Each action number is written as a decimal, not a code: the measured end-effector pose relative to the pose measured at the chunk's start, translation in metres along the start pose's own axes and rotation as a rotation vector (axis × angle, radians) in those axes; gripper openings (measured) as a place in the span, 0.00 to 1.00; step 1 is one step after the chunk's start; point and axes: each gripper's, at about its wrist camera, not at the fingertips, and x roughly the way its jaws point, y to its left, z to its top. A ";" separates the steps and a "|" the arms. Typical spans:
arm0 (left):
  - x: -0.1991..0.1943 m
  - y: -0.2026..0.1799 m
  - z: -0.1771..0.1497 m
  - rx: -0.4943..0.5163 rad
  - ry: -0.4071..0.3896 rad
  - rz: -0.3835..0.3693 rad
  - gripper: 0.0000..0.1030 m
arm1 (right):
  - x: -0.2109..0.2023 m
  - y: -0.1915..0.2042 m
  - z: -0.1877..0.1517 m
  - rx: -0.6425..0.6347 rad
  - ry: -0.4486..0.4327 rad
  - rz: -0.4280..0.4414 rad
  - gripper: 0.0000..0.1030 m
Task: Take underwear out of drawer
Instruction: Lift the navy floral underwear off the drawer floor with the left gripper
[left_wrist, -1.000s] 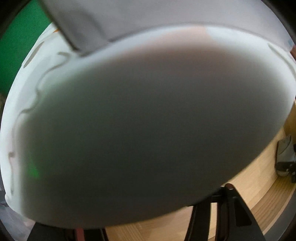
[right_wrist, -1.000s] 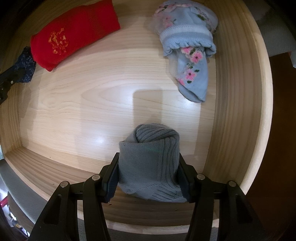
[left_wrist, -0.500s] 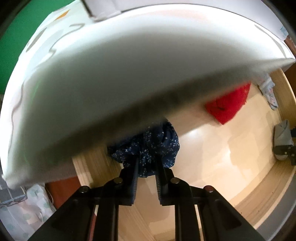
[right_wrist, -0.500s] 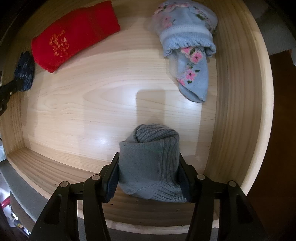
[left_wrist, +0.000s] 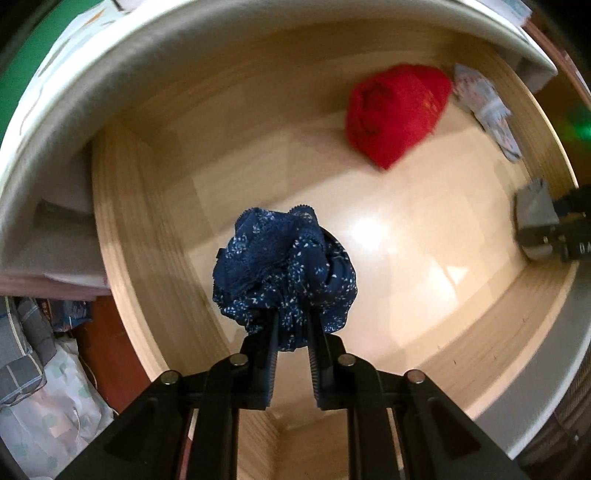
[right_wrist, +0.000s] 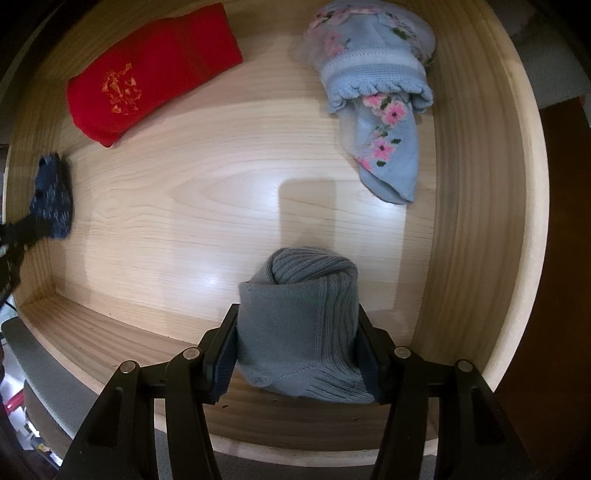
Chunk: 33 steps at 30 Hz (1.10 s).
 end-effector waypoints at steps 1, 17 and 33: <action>0.001 -0.005 -0.005 0.002 0.006 -0.004 0.15 | 0.000 0.000 0.000 0.000 0.000 0.001 0.53; -0.040 -0.024 -0.022 -0.132 -0.075 -0.065 0.54 | -0.001 -0.004 0.001 0.005 -0.008 0.026 0.53; 0.004 -0.024 0.008 -0.372 0.104 -0.112 0.64 | -0.002 -0.013 0.003 0.013 -0.008 0.063 0.53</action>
